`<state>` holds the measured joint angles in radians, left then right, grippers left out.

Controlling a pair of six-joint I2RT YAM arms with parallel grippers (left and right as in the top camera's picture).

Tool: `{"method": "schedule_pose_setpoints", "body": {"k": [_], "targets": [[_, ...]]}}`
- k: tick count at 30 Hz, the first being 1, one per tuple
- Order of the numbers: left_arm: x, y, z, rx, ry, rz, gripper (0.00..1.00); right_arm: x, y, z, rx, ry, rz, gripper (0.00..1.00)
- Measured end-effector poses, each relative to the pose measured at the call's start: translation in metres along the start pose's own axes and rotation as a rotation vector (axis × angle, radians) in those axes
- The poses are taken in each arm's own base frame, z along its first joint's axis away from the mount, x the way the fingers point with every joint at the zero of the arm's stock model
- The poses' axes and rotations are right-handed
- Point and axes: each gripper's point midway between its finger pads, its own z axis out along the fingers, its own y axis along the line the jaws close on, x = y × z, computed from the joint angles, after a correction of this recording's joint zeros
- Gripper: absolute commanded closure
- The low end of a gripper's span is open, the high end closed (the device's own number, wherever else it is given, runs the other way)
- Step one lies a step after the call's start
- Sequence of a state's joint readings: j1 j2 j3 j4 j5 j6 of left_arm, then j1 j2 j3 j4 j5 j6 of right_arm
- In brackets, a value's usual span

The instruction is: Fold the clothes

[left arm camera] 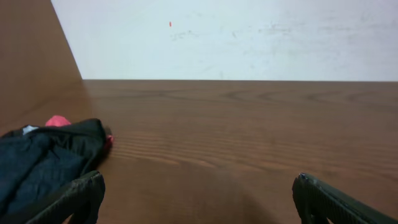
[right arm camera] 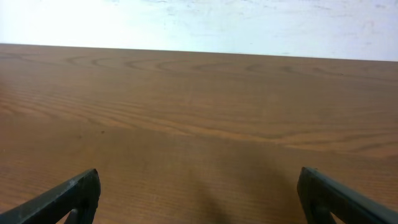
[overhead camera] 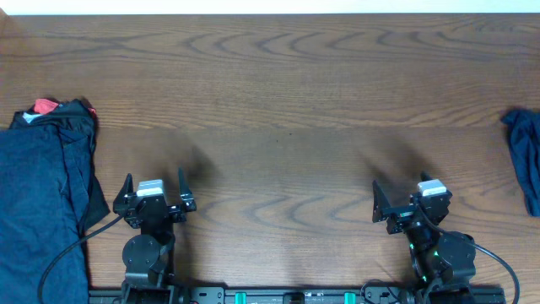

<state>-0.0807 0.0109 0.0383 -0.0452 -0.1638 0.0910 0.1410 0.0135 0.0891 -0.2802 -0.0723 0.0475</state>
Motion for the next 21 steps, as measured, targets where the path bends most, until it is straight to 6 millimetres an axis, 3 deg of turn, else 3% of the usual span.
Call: {"method": "schedule_pose_setpoints", "body": {"k": [21], "targets": [[0.0000,0.0000,0.0000,0.000,0.000,-0.039,0.02,0.0000,0.0000,0.0000,0.000,0.000,0.000,0.01]]}}
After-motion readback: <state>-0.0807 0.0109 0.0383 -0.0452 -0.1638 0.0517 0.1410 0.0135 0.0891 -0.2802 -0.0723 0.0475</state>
